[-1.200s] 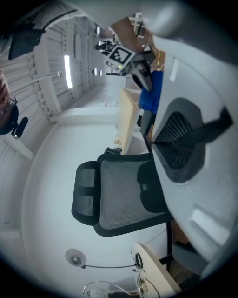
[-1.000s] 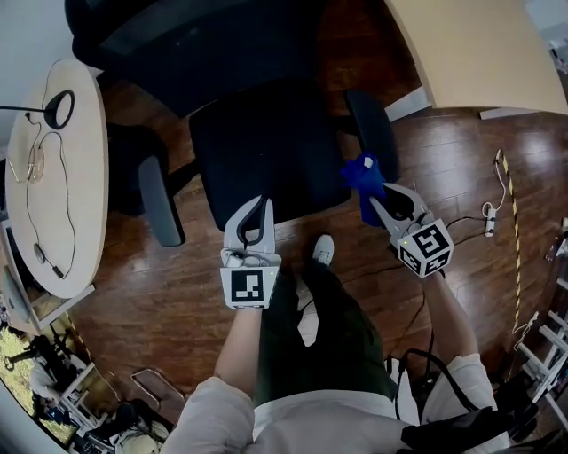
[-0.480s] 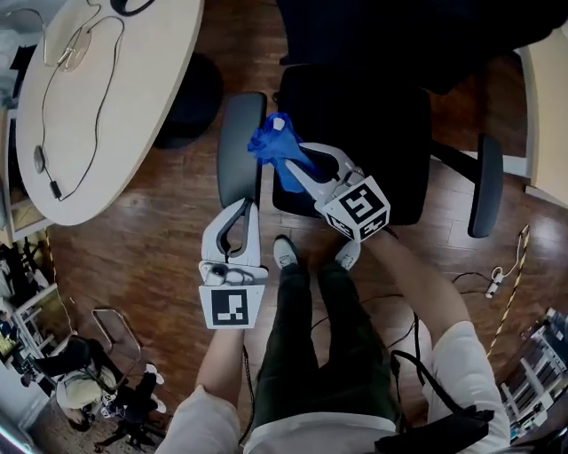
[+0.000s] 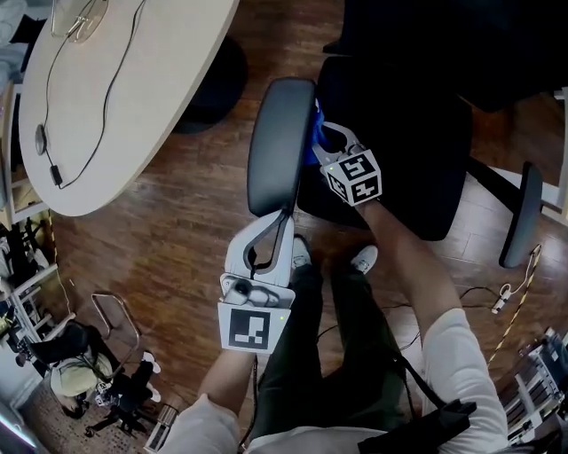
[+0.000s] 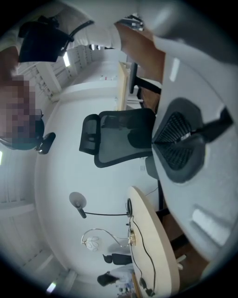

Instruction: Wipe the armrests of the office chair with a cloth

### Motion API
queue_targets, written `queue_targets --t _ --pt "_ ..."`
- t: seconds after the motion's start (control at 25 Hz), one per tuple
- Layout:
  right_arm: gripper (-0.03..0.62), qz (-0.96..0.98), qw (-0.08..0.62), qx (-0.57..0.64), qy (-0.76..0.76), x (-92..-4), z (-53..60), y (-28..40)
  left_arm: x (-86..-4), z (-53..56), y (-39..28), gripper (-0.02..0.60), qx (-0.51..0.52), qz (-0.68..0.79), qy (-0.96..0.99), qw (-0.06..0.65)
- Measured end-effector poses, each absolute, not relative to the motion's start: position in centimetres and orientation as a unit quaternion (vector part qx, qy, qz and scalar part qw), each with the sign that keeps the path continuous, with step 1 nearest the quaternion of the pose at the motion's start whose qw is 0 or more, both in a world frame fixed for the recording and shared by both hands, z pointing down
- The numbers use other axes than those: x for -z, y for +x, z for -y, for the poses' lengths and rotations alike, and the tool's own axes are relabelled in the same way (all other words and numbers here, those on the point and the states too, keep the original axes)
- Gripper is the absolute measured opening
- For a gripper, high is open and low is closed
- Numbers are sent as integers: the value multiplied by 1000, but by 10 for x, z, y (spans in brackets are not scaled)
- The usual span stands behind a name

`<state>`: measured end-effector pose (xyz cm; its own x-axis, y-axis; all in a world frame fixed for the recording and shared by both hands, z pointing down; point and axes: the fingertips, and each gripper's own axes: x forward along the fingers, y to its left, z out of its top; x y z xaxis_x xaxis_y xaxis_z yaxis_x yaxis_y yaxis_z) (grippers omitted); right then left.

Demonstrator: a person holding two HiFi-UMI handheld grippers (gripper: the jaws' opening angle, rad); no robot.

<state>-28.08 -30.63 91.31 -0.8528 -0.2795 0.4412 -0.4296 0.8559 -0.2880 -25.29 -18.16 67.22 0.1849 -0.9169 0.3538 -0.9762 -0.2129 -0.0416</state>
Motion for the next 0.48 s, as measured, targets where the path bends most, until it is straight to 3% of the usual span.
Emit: queue_targets --t 0.12,0.28,0.4,0.48 --pt "83 926 264 -196 183 -961 300 -277 -681 175 -260 0 -163 620 761 103" --pt "91 931 183 -181 259 -892 318 -235 -677 176 -262 0 -159 622 759 113" --pt "91 899 84 -150 403 -797 325 -125 -663 192 -242 0 -145 603 778 102" --pt "91 830 69 -136 537 -767 319 -18 -658 209 -215 0 -130 580 798 100"
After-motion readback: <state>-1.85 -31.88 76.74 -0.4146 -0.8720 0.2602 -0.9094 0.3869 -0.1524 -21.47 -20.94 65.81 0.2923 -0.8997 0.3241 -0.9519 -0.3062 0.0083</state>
